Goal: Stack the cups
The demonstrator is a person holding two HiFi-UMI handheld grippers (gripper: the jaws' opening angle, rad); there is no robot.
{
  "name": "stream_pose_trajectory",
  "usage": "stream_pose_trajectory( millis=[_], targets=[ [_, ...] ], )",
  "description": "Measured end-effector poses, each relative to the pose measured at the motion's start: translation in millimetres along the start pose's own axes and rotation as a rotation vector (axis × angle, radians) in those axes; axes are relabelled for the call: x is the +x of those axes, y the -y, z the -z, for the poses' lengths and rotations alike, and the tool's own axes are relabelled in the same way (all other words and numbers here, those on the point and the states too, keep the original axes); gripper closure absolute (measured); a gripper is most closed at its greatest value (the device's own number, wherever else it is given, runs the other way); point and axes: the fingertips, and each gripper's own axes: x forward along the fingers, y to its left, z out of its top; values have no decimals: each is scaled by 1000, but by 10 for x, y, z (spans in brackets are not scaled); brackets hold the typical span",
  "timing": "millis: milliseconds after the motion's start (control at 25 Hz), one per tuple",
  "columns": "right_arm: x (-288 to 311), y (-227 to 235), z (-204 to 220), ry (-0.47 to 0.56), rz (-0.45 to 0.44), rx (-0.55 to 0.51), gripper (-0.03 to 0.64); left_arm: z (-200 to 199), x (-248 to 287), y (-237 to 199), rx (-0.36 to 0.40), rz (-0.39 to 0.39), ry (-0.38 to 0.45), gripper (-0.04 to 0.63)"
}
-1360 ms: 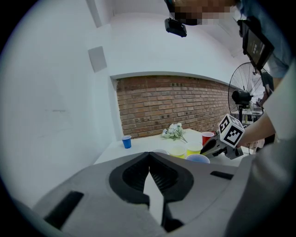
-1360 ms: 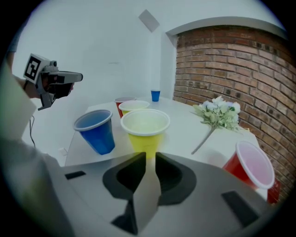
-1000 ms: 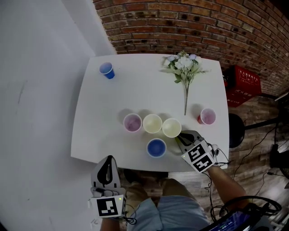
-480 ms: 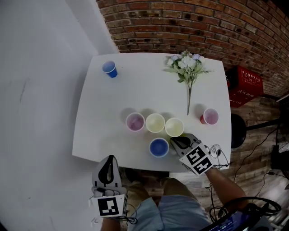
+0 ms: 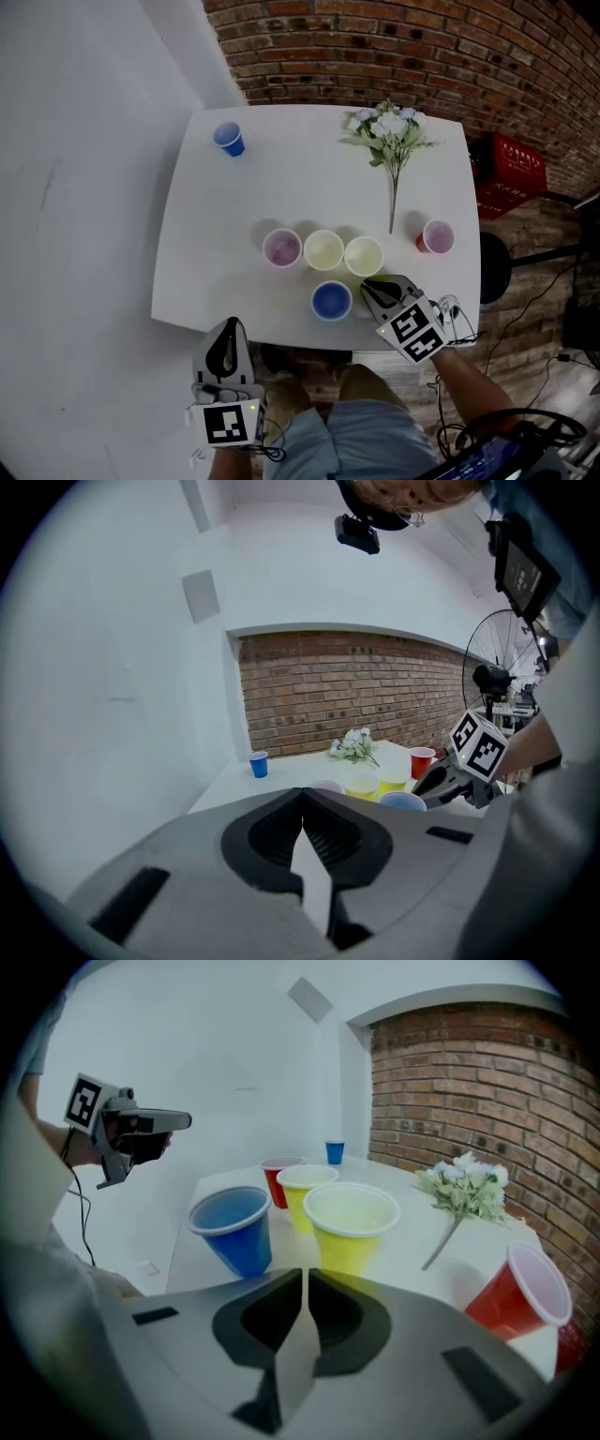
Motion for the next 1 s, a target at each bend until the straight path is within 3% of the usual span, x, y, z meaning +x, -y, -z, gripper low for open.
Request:
stream_pose_trajectory(
  millis=[320, 400, 560, 880, 1000],
  targets=[
    [-632, -45, -379, 96, 92, 179, 578, -171, -40, -157, 32, 64, 36, 586],
    [-685, -92, -510, 112, 97, 254, 540, -260, -19, -213, 32, 95, 82, 586],
    [-526, -264, -523, 40, 86, 363, 492, -359, -50, -298, 27, 166, 138, 586],
    [-188, -298, -329, -56, 117, 554, 482, -270, -35, -474, 13, 243, 157, 586],
    [-144, -312, -335, -88, 111, 573, 488, -245, -12, -499, -2, 264, 156, 586]
  ],
)
